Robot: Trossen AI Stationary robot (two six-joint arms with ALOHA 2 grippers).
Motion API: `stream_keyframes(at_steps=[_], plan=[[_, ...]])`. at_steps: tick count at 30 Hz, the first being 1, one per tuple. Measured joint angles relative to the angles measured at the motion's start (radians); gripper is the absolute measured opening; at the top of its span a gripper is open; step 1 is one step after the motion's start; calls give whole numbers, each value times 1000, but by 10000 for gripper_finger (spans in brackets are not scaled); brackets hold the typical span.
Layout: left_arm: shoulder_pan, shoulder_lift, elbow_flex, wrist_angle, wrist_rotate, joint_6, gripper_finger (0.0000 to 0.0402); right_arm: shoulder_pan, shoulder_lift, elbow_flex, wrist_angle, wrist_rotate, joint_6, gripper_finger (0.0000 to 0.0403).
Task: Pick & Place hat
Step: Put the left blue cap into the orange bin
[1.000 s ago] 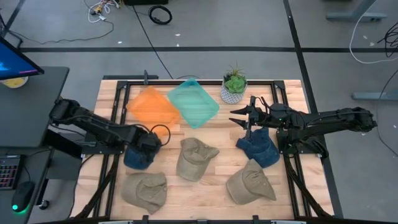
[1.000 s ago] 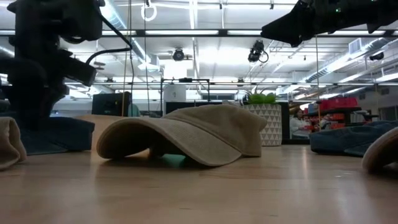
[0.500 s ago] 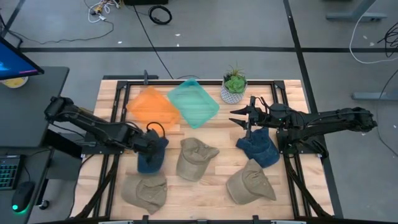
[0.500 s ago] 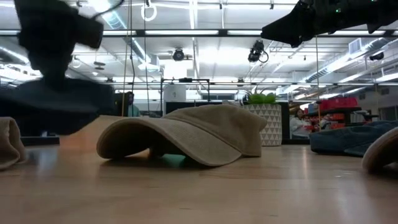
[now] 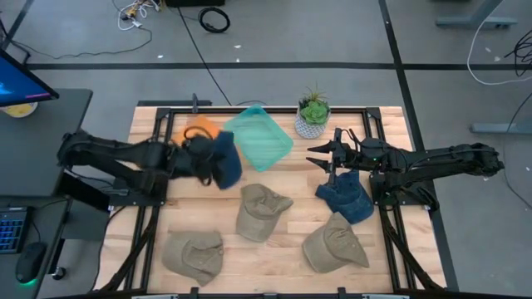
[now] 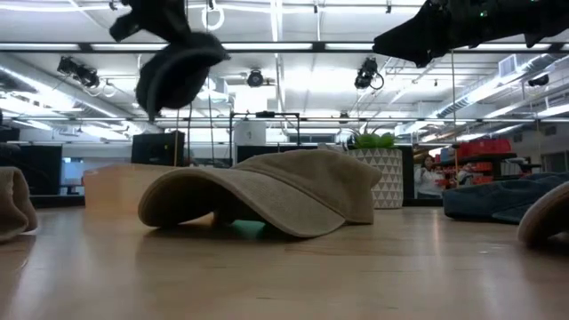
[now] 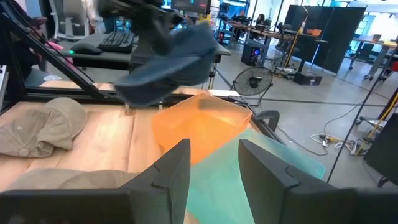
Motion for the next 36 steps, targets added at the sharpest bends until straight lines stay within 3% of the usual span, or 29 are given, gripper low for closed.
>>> stream_keyframes(at_steps=[8, 15, 22, 30, 36], plan=[[311, 20, -62, -41, 0, 3, 13, 0, 0, 0, -2, 0, 16, 139], [470, 51, -203, 50, 40, -9, 14, 0, 0, 0, -19, 0, 15, 139], [532, 110, -349, 280, 53, -35, 14, 0, 2, 1, -47, 1, 14, 139], [599, 161, -382, 259, 61, -37, 15, 0, 3, 1, -71, 2, 14, 139], [621, 169, -382, 315, 140, 116, 42, 0, 3, 1, -84, 1, 14, 139]])
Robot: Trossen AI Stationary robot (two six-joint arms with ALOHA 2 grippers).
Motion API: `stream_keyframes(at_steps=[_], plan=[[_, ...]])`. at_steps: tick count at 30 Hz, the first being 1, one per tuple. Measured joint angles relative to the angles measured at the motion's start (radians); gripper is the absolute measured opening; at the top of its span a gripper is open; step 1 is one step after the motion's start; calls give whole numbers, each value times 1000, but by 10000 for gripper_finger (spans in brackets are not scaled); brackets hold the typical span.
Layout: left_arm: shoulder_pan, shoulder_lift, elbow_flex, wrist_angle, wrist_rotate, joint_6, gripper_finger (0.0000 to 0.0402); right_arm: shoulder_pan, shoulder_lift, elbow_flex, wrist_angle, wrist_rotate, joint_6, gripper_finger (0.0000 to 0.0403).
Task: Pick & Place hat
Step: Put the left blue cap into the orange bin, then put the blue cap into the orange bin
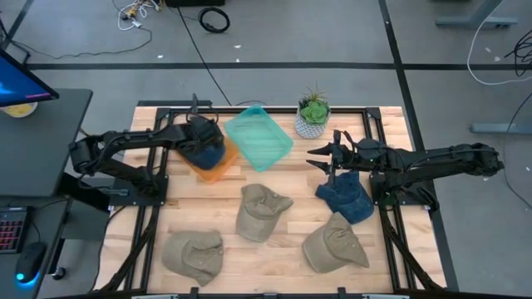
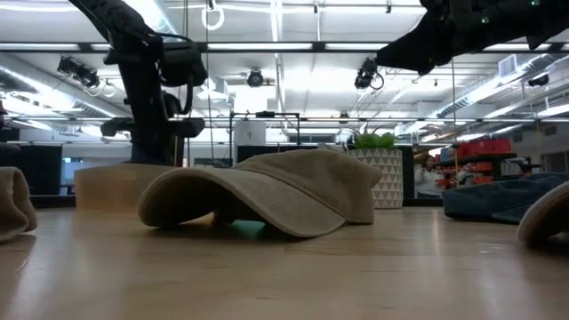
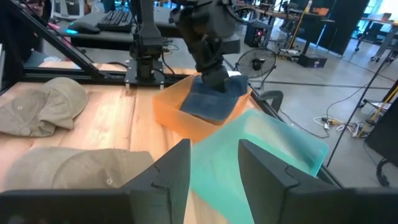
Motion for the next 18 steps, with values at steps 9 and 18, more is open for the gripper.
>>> stream_keyframes(at_steps=[9, 18], plan=[[5, -11, 0, 39, 34, 169, 116, 5, 0, 0, -25, -1, 50, 141], [5, -160, 1, 41, 34, 336, 158, 17, 0, 0, -40, -2, 55, 176]])
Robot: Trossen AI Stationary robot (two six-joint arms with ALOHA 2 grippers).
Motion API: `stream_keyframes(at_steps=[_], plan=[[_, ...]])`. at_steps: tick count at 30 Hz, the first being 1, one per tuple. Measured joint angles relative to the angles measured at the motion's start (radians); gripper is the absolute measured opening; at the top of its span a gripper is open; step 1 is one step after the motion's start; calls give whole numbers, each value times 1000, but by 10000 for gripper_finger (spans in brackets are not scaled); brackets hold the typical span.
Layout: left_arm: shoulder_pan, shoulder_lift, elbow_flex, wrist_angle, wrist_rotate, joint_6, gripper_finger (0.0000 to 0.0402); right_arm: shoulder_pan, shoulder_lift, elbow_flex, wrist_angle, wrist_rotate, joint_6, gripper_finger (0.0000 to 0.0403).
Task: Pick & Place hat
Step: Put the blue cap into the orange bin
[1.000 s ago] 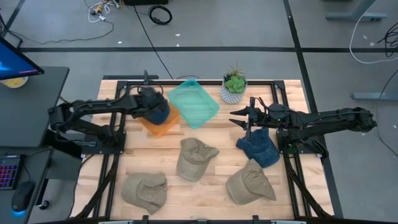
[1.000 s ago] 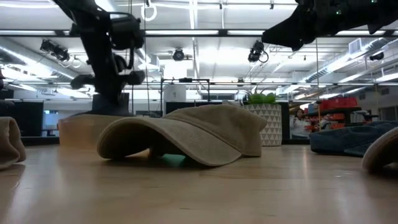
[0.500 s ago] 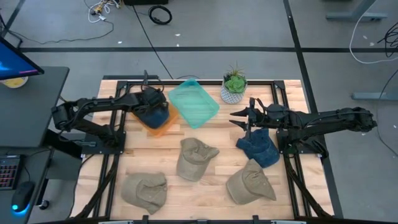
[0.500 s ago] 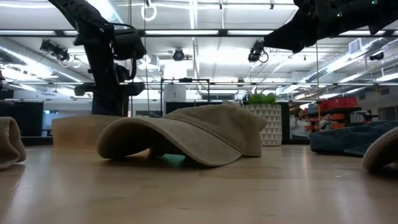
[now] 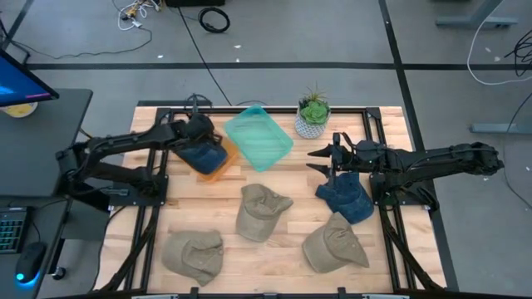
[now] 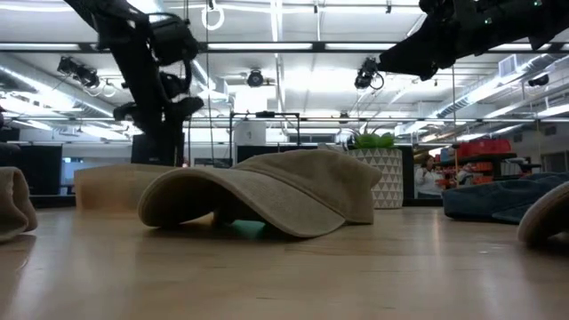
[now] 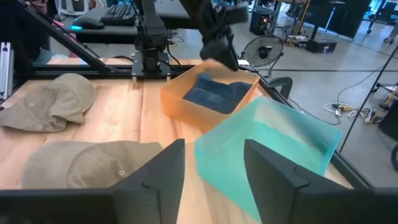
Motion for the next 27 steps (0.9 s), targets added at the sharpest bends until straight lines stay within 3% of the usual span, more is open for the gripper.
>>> stream_keyframes(at_steps=[5, 9, 19, 27], plan=[[-25, -100, 0, 10, 0, 96, 162, 0, 1, 13, -43, -78, 8, 198], [-60, -148, 0, 65, 1, 146, 158, 2, 21, 105, -157, -114, 31, 202], [-153, -160, 0, 342, 164, 281, 156, 87, 243, 429, -802, -114, 176, 203], [-187, -159, 0, 368, 169, 303, 156, 149, 397, 474, -1188, -94, 358, 203]])
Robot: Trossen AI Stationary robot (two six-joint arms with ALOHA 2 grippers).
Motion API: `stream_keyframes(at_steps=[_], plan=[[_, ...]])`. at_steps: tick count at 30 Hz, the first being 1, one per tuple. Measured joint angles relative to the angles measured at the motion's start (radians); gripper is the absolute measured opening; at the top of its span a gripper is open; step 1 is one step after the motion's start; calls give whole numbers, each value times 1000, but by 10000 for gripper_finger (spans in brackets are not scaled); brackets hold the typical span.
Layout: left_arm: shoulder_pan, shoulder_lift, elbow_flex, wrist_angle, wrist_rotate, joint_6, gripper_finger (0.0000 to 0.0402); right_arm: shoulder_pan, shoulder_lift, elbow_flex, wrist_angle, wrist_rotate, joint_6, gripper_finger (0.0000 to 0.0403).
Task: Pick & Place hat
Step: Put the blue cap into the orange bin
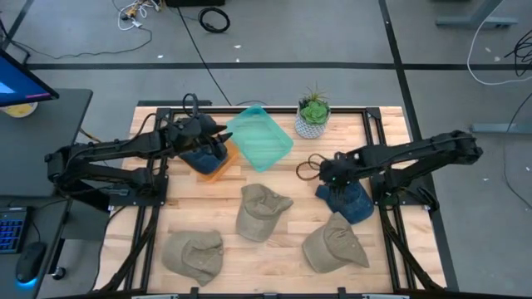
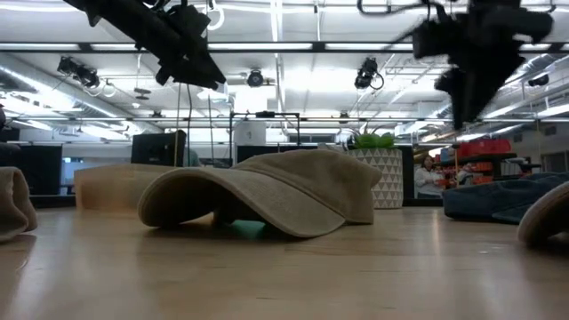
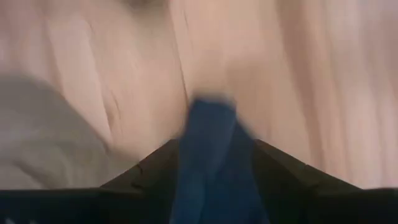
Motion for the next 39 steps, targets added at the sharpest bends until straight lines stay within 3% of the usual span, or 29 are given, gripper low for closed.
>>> stream_keyframes(at_steps=[4, 8, 15, 29, 34, 39], plan=[[0, 0, 0, 0, 0, 0, 156, 25, 53, 0, -103, -93, 63, 203], [0, 0, 0, 0, 0, 0, 156, 48, 90, -10, -93, -184, 97, 203], [0, 0, 0, 0, 0, 8, 156, 67, 132, -68, -97, -129, 128, 203], [1, 0, 0, 0, 0, 8, 156, 65, 131, -253, 107, -129, 174, 200], [1, 0, 0, 0, 0, 4, 156, 64, 132, -241, 135, -126, 224, 148], [-4, 0, 0, 1, 7, -3, 155, 64, 133, -209, 129, -145, 243, 36]])
